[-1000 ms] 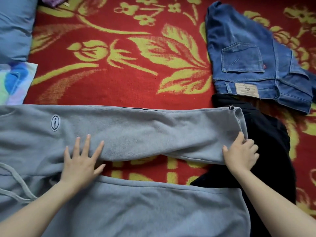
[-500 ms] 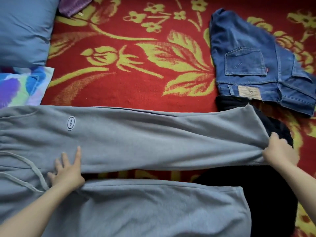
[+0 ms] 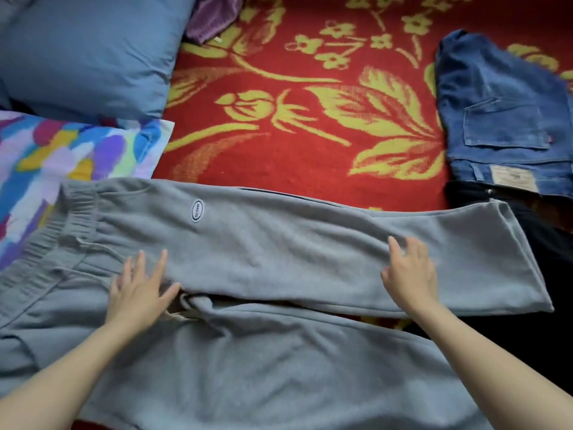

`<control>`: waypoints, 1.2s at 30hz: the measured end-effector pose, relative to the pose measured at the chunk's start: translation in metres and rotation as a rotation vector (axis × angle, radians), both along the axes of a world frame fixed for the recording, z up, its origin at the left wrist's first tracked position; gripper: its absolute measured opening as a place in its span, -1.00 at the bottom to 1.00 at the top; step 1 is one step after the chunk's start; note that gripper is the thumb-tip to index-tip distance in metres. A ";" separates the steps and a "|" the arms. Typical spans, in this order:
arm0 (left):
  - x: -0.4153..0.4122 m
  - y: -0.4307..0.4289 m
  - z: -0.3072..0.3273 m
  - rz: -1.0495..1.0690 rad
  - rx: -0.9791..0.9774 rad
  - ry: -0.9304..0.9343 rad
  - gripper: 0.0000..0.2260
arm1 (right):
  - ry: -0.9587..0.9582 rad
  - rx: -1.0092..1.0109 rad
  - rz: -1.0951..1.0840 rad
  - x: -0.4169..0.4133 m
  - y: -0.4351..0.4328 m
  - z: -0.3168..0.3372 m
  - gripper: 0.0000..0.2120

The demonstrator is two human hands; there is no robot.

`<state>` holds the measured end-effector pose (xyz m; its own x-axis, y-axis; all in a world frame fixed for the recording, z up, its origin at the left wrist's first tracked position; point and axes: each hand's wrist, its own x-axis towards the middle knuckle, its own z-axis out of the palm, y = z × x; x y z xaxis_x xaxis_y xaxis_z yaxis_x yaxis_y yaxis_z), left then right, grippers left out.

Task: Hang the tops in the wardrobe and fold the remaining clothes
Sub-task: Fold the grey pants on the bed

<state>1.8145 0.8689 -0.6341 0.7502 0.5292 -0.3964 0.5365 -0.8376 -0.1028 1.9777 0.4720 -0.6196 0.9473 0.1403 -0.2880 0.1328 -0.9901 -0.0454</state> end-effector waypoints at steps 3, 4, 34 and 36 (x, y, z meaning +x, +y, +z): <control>0.008 0.044 0.012 0.024 0.018 -0.066 -0.36 | -0.019 0.034 0.043 -0.006 0.043 -0.007 -0.49; 0.011 0.064 0.017 0.031 0.026 -0.092 -0.36 | -0.013 0.026 0.055 -0.011 0.062 -0.010 -0.50; 0.107 0.253 -0.015 -0.210 -0.052 -0.031 -0.51 | 0.142 -0.324 0.132 0.047 0.309 -0.053 0.02; 0.109 0.259 -0.018 -0.159 -0.142 -0.110 -0.56 | 0.121 -0.334 0.110 0.047 0.313 -0.051 0.06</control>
